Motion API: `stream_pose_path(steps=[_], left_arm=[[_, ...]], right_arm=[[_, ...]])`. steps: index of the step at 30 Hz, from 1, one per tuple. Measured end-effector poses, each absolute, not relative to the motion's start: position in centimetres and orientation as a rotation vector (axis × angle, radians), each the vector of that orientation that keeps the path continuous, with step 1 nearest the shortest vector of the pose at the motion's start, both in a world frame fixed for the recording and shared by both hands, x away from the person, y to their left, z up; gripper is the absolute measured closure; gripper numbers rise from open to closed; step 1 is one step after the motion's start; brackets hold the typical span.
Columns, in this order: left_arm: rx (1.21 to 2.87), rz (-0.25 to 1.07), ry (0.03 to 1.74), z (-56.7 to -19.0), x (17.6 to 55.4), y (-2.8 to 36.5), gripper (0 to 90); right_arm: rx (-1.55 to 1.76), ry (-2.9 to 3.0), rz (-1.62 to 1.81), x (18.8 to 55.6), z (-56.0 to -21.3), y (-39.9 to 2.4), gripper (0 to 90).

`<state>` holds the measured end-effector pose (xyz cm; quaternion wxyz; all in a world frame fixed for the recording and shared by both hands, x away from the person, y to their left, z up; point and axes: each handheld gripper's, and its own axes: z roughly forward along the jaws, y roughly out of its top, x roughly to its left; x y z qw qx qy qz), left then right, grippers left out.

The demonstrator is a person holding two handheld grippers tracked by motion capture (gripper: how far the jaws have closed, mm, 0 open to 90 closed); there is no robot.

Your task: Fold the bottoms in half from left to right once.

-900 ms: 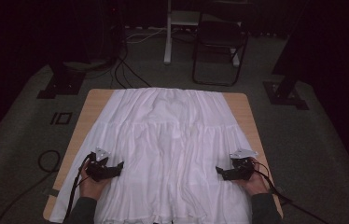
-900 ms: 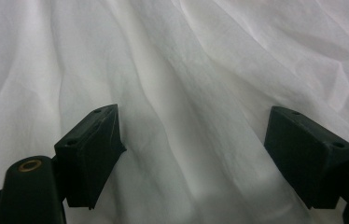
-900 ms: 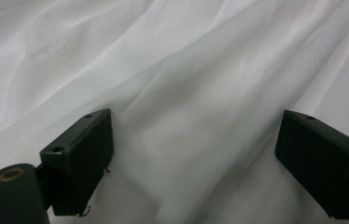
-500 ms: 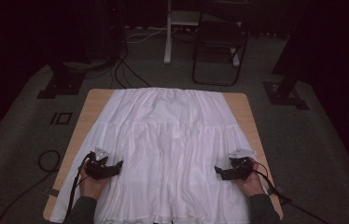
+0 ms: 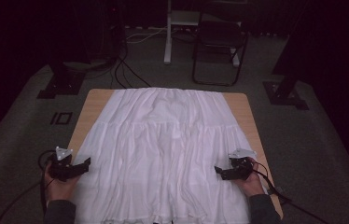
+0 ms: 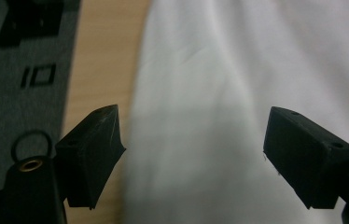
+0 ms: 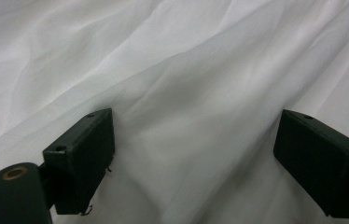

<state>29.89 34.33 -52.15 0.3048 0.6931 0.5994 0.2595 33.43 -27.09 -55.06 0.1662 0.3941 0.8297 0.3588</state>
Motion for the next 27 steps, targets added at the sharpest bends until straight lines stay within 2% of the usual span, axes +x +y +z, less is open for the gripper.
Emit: stream_pose_path(steps=[6, 12, 21, 24, 25, 26, 27], left_arm=[[1.847, 0.630, 1.659, -53.8, 30.5, 35.3, 16.8], [1.872, 0.659, 1.658, -54.1, 30.5, 35.0, 15.2], [1.948, 0.609, 1.574, -54.0, 29.9, 31.8, 15.1], [1.952, 0.604, 1.582, -53.8, 29.8, 31.2, 18.5], [1.960, 0.601, 1.572, -53.7, 29.7, 31.1, 28.2], [1.966, 0.595, 1.558, -53.6, 29.6, 31.0, 28.2], [1.972, 0.589, 1.533, -53.4, 29.5, 30.8, 43.8]], right_arm=[[1.122, 2.362, 1.022, 33.4, -55.1, -27.1, 11.8], [1.122, 2.362, 1.022, 33.4, -55.1, -27.1, 11.8], [1.122, 2.362, 1.022, 33.4, -55.1, -27.1, 11.8], [1.121, 2.362, 1.020, 33.4, -55.1, -27.1, 11.7], [1.119, 2.365, 1.022, 33.4, -55.1, -27.1, 11.7], [1.114, 2.367, 1.023, 33.4, -55.1, -27.0, 11.7], [1.113, 2.368, 1.021, 33.5, -55.0, -26.8, 12.1]])
